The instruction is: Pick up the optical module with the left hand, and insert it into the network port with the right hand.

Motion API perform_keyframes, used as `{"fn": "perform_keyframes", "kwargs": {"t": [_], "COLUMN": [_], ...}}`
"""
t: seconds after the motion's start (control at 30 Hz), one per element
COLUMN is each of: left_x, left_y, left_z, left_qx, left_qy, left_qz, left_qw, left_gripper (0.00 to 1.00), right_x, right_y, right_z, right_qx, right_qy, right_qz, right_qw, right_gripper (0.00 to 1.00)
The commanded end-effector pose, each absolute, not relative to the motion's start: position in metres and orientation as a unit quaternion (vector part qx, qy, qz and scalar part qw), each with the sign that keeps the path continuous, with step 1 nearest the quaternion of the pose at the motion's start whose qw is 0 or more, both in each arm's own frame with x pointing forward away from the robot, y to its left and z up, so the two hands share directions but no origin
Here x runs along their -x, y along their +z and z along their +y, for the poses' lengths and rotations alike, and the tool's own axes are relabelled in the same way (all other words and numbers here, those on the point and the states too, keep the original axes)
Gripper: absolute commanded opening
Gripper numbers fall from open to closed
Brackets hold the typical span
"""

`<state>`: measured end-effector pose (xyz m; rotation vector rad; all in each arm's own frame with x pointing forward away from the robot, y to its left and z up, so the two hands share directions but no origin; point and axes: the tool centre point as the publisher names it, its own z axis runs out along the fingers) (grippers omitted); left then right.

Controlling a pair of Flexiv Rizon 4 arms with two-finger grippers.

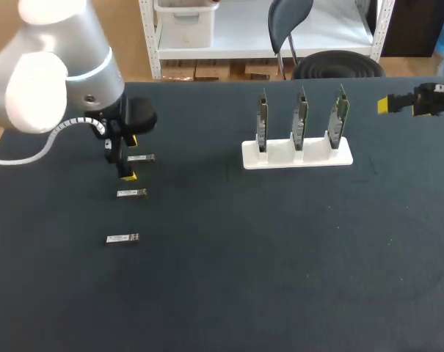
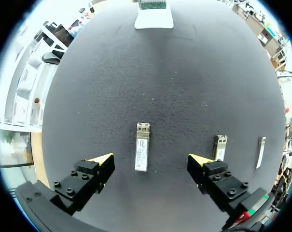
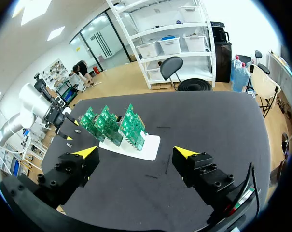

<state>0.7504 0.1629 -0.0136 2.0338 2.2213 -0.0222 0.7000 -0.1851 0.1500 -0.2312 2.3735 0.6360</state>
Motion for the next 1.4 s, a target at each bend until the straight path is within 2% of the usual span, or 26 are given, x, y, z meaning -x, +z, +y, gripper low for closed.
{"fn": "perform_keyframes", "kwargs": {"t": [0.03,0.67,0.7,0.73,0.8,1.4], "left_x": [-0.757,-0.760,-0.760,-0.760,-0.759,-0.760], "left_y": [-0.016,-0.027,-0.028,-0.028,-0.029,-0.032], "left_z": [0.161,0.164,0.165,0.165,0.166,0.167], "left_qx": [-0.674,-0.679,-0.680,-0.681,-0.681,-0.653], "left_qy": [-0.005,0.010,0.011,0.012,0.011,0.001], "left_qz": [0.736,0.734,0.733,0.732,0.732,0.757], "left_qw": [0.056,0.017,0.013,0.011,0.006,0.015], "left_gripper": [1.00,0.98,0.71,0.49,0.00,0.00], "right_x": [-0.700,-0.700,-0.700,-0.700,-0.700,-0.700], "right_y": [0.150,0.150,0.150,0.150,0.150,0.150], "right_z": [-0.185,-0.185,-0.185,-0.185,-0.185,-0.185], "right_qx": [0.088,0.088,0.088,0.088,0.088,0.088], "right_qy": [0.243,0.243,0.243,0.243,0.243,0.243], "right_qz": [0.908,0.908,0.908,0.908,0.908,0.908], "right_qw": [0.330,0.330,0.330,0.330,0.330,0.330], "right_gripper": [1.00,1.00,1.00,1.00,1.00,1.00]}}
